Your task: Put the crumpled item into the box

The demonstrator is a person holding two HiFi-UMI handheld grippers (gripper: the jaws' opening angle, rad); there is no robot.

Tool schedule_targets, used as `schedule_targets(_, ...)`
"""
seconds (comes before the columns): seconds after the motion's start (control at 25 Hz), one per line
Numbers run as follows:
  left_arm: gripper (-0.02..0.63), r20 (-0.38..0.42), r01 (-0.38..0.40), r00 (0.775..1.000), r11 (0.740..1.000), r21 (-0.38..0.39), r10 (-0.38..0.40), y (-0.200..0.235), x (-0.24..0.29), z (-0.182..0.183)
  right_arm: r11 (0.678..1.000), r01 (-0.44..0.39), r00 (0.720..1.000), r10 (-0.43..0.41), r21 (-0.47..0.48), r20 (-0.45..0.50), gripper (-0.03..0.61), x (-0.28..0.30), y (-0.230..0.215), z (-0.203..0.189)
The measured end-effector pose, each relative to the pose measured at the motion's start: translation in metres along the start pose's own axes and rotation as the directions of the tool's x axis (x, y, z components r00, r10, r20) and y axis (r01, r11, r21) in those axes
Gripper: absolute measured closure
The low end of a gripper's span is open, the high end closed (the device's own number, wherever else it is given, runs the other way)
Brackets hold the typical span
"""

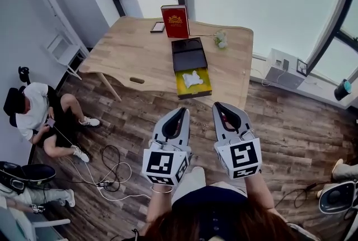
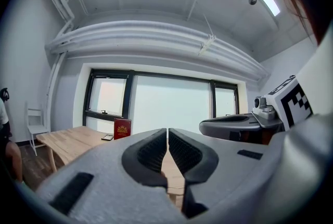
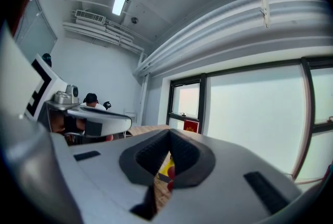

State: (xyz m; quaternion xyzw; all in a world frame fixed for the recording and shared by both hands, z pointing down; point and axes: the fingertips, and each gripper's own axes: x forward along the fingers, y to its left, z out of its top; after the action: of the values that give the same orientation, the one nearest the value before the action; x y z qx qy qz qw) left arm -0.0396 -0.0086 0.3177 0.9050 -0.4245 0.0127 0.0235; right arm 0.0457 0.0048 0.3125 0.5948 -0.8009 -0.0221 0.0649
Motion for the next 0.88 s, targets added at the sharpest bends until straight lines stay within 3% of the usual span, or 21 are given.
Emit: schedule_targets(0.88, 0.581, 0.007, 0.015, 1.000, 1.000, 0.027, -0.015, -0.055, -0.033, 0.003, 1.000, -0.015, 0.999, 0.016, -0.006, 0.048, 0.554, -0.069, 0.006, 0.011)
